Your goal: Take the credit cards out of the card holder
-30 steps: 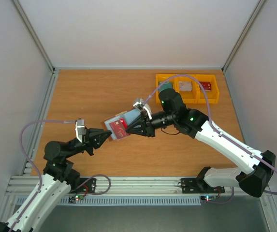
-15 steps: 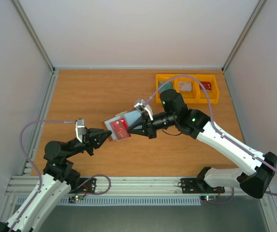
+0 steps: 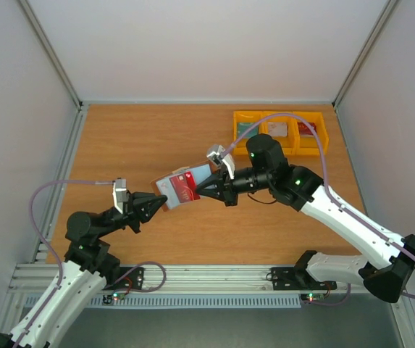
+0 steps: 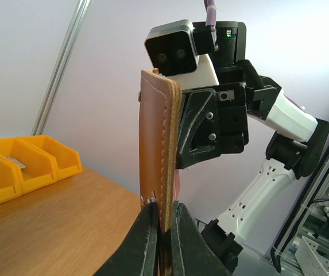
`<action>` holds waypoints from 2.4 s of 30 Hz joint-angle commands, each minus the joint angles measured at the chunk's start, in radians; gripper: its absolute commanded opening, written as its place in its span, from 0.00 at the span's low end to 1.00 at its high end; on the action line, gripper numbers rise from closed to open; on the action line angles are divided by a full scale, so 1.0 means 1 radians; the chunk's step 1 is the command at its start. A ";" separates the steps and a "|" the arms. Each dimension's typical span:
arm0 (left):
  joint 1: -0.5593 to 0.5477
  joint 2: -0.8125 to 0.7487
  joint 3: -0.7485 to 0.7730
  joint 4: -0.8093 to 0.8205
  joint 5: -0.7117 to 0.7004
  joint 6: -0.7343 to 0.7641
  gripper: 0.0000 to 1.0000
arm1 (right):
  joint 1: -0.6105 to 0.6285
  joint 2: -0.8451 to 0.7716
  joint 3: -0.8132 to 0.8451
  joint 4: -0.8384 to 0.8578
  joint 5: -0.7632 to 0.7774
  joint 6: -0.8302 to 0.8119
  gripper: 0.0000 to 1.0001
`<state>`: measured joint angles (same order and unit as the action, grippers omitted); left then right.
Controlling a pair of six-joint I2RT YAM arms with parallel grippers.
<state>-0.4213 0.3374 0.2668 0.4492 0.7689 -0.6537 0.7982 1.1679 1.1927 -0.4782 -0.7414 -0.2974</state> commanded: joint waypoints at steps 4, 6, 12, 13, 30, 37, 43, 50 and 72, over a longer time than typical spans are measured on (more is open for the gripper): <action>-0.007 -0.013 -0.003 0.048 0.009 0.022 0.00 | 0.012 0.052 0.004 0.074 -0.031 -0.001 0.05; -0.007 -0.012 -0.003 0.048 0.005 0.021 0.00 | 0.012 0.060 -0.002 0.105 -0.054 0.011 0.10; -0.007 -0.004 -0.003 0.045 0.002 0.025 0.00 | 0.013 0.099 0.019 0.125 -0.104 0.020 0.10; -0.008 -0.004 -0.003 0.044 0.003 0.025 0.00 | 0.013 0.096 0.018 0.125 -0.103 0.019 0.06; -0.008 -0.018 -0.008 0.039 -0.019 0.005 0.00 | -0.042 -0.055 0.065 -0.221 0.196 -0.129 0.01; -0.008 -0.022 -0.009 0.033 -0.029 0.006 0.00 | -0.118 -0.143 0.095 -0.256 0.178 -0.138 0.01; -0.008 -0.022 -0.008 0.021 -0.044 0.009 0.00 | -0.126 -0.121 0.112 -0.215 0.052 -0.109 0.01; -0.008 -0.038 -0.012 -0.017 -0.085 0.030 0.00 | -0.353 -0.125 0.139 -0.072 0.195 0.142 0.01; -0.004 -0.037 -0.020 -0.076 -0.152 0.110 0.00 | -1.020 0.619 0.184 0.391 0.686 1.070 0.01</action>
<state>-0.4232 0.3073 0.2546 0.3492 0.6453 -0.5900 -0.2020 1.6928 1.3106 -0.1390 -0.1299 0.6559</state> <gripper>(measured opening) 0.045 0.022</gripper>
